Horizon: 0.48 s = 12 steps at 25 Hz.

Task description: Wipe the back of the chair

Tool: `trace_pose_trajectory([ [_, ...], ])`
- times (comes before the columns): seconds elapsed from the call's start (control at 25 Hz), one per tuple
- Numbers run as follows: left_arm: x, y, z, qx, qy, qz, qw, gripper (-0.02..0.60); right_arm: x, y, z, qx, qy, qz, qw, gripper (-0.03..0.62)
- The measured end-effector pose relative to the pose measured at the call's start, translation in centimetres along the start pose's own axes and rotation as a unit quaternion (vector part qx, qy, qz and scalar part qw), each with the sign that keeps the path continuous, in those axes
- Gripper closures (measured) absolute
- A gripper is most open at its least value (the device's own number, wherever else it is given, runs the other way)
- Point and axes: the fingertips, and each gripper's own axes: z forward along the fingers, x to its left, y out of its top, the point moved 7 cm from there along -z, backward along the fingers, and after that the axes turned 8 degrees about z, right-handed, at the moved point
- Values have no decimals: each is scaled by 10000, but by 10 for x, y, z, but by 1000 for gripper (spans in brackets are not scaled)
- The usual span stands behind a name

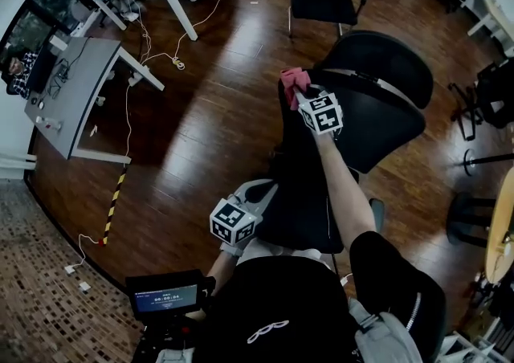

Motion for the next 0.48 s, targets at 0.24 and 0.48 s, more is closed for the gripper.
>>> trace_pose_trajectory([
  [0.24,-11,3,21,45,-208,67,9998,591,-36,-16,-29,-26,-335,232,9992,554],
  [0.48,-33,11,52,125,-507,156,9985,591,-95,-34,-83,-118,-834,527,9950,554],
])
